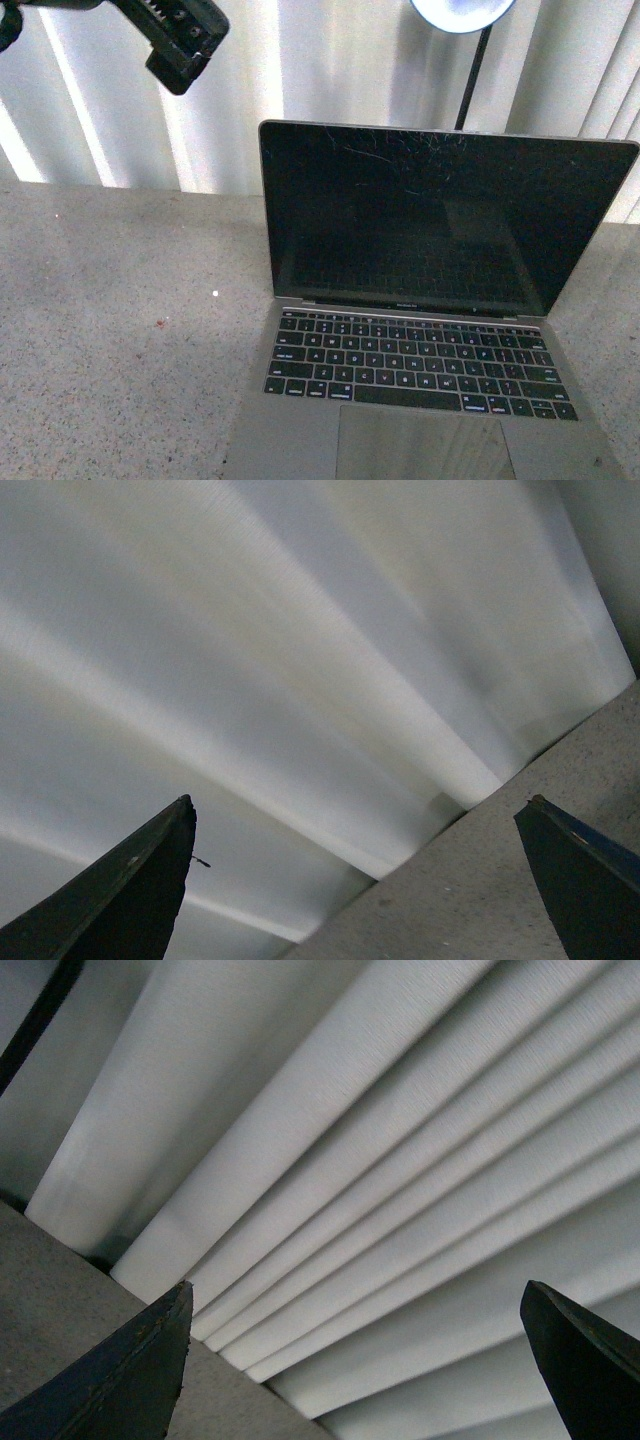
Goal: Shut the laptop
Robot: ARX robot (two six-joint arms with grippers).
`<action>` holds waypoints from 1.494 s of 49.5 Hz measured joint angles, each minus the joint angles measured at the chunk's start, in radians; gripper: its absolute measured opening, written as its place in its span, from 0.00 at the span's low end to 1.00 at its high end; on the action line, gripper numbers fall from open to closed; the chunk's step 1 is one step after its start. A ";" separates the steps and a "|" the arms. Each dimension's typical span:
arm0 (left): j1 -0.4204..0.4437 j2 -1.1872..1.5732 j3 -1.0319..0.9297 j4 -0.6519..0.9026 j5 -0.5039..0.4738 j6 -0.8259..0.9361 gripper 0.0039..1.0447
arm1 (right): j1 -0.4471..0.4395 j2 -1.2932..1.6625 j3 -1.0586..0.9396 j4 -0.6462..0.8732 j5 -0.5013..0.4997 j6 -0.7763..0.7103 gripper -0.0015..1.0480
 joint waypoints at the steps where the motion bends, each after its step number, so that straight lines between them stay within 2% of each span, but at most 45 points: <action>1: -0.006 0.010 0.022 -0.017 0.006 0.054 0.94 | 0.003 0.012 0.022 -0.019 -0.013 -0.027 0.93; 8: -0.036 0.081 0.138 -0.132 0.028 0.319 0.94 | 0.029 0.092 0.142 -0.122 -0.056 -0.253 0.93; 17: -0.060 0.163 0.281 -0.328 0.037 0.572 0.94 | 0.065 0.174 0.250 -0.260 -0.088 -0.543 0.93; 19: -0.063 0.174 0.304 -0.349 0.036 0.607 0.94 | 0.070 0.183 0.264 -0.279 -0.093 -0.582 0.90; 24: -0.069 0.204 0.373 -0.397 0.027 0.661 0.92 | 0.081 0.206 0.297 -0.320 -0.107 -0.702 0.75; 31: -0.081 0.236 0.483 -0.499 0.014 0.710 0.62 | 0.093 0.212 0.336 -0.422 -0.160 -0.807 0.46; 38: -0.091 0.246 0.518 -0.613 0.012 0.744 0.34 | 0.100 0.212 0.351 -0.562 -0.196 -0.845 0.17; 43: -0.096 0.256 0.533 -0.665 0.013 0.767 0.19 | 0.101 0.212 0.367 -0.650 -0.203 -0.848 0.04; 49: -0.103 0.266 0.558 -0.725 0.001 0.782 0.03 | 0.101 0.212 0.399 -0.798 -0.204 -0.864 0.03; 53: -0.112 0.275 0.585 -0.779 -0.016 0.784 0.03 | 0.101 0.212 0.414 -0.858 -0.205 -0.873 0.03; 67: -0.141 0.337 0.702 -0.922 -0.057 0.777 0.03 | 0.101 0.256 0.499 -0.906 -0.188 -0.885 0.03; 74: -0.153 0.362 0.755 -0.990 -0.088 0.767 0.03 | 0.102 0.291 0.560 -1.008 -0.166 -0.883 0.03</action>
